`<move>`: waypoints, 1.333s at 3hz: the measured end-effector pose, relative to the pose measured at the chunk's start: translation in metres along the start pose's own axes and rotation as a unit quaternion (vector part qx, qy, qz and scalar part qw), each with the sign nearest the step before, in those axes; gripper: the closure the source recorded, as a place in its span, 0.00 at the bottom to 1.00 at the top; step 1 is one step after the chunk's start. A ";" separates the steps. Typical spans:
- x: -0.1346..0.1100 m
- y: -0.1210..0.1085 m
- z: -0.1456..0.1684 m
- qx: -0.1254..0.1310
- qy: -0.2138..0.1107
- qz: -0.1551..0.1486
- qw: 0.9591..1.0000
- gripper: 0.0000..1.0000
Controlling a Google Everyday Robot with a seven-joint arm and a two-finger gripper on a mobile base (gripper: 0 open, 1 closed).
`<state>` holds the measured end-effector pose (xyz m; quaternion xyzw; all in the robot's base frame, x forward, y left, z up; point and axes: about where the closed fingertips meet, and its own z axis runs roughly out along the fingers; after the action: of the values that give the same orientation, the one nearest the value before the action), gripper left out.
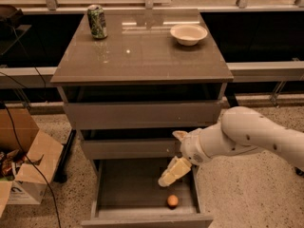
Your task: Pick orange from bottom drawer and place on counter
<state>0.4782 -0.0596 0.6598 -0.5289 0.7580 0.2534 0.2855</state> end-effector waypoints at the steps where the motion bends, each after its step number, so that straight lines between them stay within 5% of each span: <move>1: 0.032 -0.029 0.056 -0.022 -0.026 -0.003 0.999 0.00; 2: 0.056 -0.021 0.084 -0.050 -0.032 0.021 0.998 0.00; 4: 0.063 -0.020 0.111 -0.047 -0.039 0.038 0.997 0.00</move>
Offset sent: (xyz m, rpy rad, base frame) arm 0.0250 0.0075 -0.0553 0.0521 0.0037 0.0277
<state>0.4976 -0.0311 0.5357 -0.5017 0.7534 0.3197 0.2800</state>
